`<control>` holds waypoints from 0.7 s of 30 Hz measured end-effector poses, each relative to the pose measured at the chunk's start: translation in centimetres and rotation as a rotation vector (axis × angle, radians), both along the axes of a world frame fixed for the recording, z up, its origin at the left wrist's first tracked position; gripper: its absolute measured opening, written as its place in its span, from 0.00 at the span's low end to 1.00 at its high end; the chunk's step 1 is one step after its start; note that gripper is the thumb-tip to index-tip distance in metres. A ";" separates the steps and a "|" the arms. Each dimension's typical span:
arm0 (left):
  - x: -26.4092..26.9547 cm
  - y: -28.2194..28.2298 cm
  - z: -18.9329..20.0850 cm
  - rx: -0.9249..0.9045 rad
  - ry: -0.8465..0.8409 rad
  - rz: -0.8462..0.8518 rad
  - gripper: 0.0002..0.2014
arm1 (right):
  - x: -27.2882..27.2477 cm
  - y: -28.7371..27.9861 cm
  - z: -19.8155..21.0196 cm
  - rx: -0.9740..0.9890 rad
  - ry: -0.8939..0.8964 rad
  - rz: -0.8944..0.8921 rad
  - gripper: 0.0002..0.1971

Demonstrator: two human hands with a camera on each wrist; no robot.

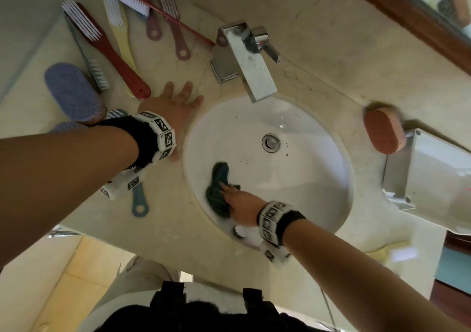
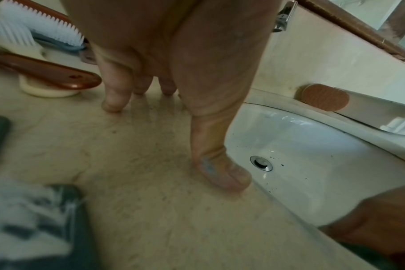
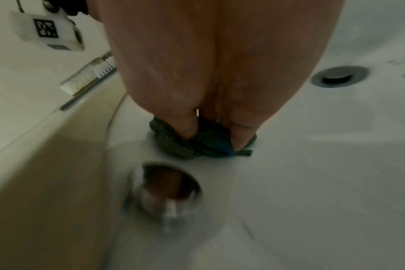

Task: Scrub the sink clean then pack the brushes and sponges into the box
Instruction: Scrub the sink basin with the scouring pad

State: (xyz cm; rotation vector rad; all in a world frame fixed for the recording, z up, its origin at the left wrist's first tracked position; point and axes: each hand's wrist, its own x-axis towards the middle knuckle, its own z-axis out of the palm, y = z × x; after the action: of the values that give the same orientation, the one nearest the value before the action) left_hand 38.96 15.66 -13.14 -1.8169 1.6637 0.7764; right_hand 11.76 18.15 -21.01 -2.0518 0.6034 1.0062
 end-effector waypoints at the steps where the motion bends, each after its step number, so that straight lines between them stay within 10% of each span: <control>1: 0.0 0.0 0.1 0.005 -0.001 0.004 0.76 | 1.6 -0.4 -0.3 -0.016 -0.021 -0.023 0.36; 12: -1.1 2.3 0.4 -0.079 0.018 0.205 0.66 | -3.1 -3.9 -3.0 -0.213 0.071 0.137 0.33; 16: -2.4 5.3 0.1 -0.086 -0.045 0.299 0.54 | -0.8 -4.3 -1.4 -0.227 -0.065 0.015 0.21; 21: -3.7 6.7 -0.5 0.004 -0.044 0.343 0.63 | 4.3 -5.9 0.8 -0.269 -0.428 -0.242 0.20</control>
State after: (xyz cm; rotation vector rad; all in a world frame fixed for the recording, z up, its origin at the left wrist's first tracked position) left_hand 35.31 22.40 -13.67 -2.1306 1.3375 0.8720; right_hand 16.04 12.27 -20.18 -2.2674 0.7629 0.3418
